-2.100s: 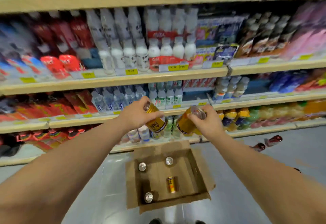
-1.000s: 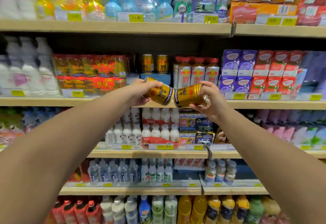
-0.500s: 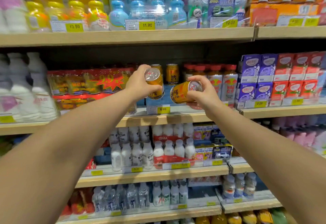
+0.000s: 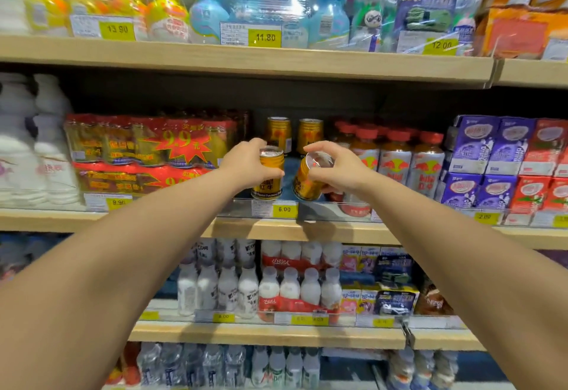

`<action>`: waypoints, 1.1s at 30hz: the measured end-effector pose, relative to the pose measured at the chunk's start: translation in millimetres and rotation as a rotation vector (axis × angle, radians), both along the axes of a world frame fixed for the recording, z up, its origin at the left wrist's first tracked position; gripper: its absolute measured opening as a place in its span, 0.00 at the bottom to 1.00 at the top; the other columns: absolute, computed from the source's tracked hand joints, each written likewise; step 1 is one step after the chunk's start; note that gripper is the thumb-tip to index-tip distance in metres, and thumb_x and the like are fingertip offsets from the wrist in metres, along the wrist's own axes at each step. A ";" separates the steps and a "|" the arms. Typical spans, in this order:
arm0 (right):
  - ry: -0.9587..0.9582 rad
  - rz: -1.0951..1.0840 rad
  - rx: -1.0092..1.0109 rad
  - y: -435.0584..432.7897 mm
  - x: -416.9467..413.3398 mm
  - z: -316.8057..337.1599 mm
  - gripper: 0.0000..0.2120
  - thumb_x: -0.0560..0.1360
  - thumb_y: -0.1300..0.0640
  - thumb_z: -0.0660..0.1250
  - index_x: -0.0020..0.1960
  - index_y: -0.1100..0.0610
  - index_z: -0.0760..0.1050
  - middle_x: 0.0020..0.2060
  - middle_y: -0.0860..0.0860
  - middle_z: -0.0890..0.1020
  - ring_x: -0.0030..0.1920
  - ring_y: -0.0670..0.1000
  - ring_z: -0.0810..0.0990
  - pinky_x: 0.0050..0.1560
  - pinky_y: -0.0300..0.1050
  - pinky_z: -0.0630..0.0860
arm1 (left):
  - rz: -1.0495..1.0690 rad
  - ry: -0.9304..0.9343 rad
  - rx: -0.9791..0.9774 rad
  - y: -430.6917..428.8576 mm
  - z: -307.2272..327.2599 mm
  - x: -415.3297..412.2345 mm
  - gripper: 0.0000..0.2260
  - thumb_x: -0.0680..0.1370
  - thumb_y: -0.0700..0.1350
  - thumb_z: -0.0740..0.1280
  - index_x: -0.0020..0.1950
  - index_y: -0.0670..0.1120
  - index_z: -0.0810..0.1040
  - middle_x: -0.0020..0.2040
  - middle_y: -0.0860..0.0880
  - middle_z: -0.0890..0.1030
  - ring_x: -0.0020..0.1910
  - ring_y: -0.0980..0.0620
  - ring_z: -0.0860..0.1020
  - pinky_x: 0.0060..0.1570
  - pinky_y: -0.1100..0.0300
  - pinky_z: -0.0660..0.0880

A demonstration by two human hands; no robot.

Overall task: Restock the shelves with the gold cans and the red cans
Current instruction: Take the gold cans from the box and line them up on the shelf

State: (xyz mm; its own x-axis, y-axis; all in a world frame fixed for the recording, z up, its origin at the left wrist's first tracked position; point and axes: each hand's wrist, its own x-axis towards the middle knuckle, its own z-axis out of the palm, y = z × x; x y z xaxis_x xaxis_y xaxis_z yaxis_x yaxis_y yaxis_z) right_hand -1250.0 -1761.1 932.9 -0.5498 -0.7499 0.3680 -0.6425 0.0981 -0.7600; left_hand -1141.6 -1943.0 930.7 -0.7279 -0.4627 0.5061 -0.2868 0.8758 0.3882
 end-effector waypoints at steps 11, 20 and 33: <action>0.020 0.009 0.162 -42.6 -30.1 -6.7 0.26 0.68 0.53 0.73 0.62 0.45 0.65 0.56 0.49 0.71 0.49 0.47 0.75 0.32 0.37 0.76 | -0.014 -0.030 0.043 -6.2 -18.9 -2.9 0.27 0.66 0.59 0.74 0.60 0.50 0.71 0.56 0.48 0.76 0.51 0.49 0.75 0.45 0.56 0.74; -0.038 -0.012 0.095 -53.3 -38.3 -24.3 0.19 0.72 0.54 0.71 0.59 0.46 0.69 0.61 0.50 0.72 0.57 0.50 0.73 0.40 0.40 0.77 | 0.008 -0.050 0.067 -9.8 -33.8 6.3 0.27 0.67 0.59 0.74 0.61 0.50 0.74 0.60 0.48 0.73 0.56 0.50 0.73 0.53 0.55 0.74; 0.296 -0.115 0.108 -45.7 -26.6 -34.0 0.06 0.72 0.51 0.72 0.45 0.48 0.74 0.42 0.42 0.76 0.49 0.49 0.76 0.45 0.44 0.74 | 0.008 0.121 -0.039 -1.8 -41.6 18.1 0.12 0.73 0.51 0.70 0.56 0.53 0.78 0.58 0.52 0.78 0.55 0.52 0.76 0.46 0.59 0.70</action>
State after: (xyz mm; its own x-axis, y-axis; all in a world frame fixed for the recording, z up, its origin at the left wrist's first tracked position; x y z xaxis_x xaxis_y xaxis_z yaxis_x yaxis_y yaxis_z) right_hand -1276.6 -1806.8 898.9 -0.5146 -0.7324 0.4458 -0.8136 0.2529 -0.5236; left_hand -1123.5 -1944.8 889.1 -0.6567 -0.4464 0.6079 -0.2470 0.8889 0.3859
